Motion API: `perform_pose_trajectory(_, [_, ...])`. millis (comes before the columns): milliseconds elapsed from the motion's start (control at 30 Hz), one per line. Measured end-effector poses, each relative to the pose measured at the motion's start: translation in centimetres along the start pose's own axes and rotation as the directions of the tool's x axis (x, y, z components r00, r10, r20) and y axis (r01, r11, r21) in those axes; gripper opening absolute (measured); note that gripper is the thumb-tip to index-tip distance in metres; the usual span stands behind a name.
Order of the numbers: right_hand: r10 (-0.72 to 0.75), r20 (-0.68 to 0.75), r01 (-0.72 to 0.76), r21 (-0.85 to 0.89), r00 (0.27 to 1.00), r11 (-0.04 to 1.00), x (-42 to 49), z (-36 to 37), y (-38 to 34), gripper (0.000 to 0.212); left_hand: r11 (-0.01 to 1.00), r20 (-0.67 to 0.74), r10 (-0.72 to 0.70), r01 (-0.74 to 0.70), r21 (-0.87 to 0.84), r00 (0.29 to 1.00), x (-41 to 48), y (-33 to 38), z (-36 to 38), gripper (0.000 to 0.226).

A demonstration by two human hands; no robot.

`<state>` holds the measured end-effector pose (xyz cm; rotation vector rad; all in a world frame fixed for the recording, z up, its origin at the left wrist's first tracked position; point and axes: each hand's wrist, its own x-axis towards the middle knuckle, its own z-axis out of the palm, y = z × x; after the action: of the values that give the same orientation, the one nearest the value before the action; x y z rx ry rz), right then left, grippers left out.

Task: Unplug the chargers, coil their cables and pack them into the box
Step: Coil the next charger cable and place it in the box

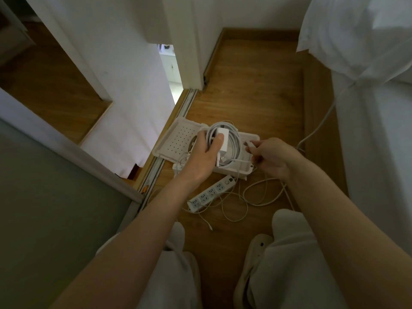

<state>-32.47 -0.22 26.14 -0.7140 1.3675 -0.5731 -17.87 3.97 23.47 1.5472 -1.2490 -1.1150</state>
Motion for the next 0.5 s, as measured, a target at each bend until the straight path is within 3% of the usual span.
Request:
perform_pose_trajectory(133, [-0.152, 0.065, 0.165, -0.302, 0.986, 0.939, 0.2, -0.7, 0.6, 0.026, 0.998, 0.009, 0.054, -0.054, 0.021, 0.999, -0.2, 0.2, -0.1, 0.021])
perform_pose_trajectory(233, [-0.237, 0.074, 0.247, -0.388, 0.969, 0.888, 0.3, -0.6, 1.0, 0.024, 0.998, 0.016, 0.06, -0.06, 0.008, 0.998, -0.3, 0.4, -0.1, 0.023])
perform_pose_trajectory(400, [-0.247, 0.128, 0.271, -0.239, 0.961, 0.932, 0.4, -0.6, 1.1, 0.011, 0.998, 0.015, 0.008, -0.007, -0.067, 1.0, -0.3, 0.6, -0.1, 0.023])
perform_pose_trajectory(500, [-0.164, 0.198, 0.18, -0.066, 0.966, 0.982, 0.1, -0.3, 1.0, 0.016, 0.991, 0.014, -0.028, 0.03, -0.133, 0.999, -0.2, 0.7, -0.2, 0.015])
